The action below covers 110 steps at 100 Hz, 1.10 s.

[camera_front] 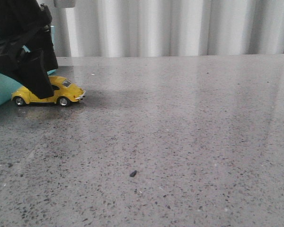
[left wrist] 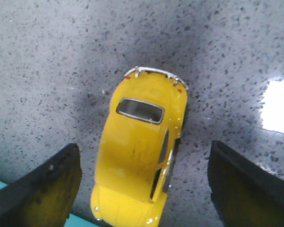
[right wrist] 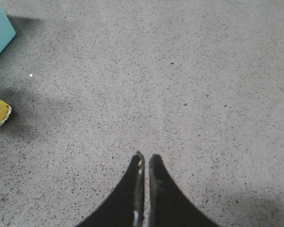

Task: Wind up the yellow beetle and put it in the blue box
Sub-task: 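Lower the left gripper and close it around the beetle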

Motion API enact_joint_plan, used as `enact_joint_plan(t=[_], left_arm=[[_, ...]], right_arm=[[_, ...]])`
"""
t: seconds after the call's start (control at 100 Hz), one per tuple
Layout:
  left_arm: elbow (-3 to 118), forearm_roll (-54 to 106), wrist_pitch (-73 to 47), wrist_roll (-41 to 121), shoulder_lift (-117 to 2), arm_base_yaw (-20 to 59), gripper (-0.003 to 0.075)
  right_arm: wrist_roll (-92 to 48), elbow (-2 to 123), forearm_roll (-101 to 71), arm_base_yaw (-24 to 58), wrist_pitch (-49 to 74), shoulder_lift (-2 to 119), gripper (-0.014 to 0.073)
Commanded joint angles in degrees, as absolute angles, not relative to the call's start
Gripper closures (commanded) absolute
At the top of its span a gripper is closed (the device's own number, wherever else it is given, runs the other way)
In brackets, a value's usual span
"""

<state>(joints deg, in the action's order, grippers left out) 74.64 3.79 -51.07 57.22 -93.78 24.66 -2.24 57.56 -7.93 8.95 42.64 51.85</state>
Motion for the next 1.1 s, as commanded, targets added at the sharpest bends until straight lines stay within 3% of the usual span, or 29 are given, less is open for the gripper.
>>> enact_joint_plan(t=[0.0, 0.52, 0.64, 0.95, 1.09], left_arm=[[76.5, 3.6, -48.3, 57.4, -92.3, 25.1, 0.0207], [76.5, 1.1, -48.4, 58.2, -95.8, 25.1, 0.0220], [76.5, 1.1, -48.4, 58.2, -96.1, 25.1, 0.0292], [76.5, 1.1, -48.5, 58.2, -95.9, 25.1, 0.0589], [78.1, 1.5, -50.8, 58.2, -95.5, 25.1, 0.0661]], right_arm=[[-2.6, 59.0, -8.3, 8.9, 38.4, 51.1, 0.0655], [-2.6, 59.0, -8.3, 8.9, 38.4, 51.1, 0.0655], [-2.6, 59.0, -8.3, 8.9, 38.4, 51.1, 0.0655], [-2.6, 59.0, -8.3, 8.9, 38.4, 51.1, 0.0655], [-2.6, 59.0, -8.3, 8.9, 38.4, 51.1, 0.0655]])
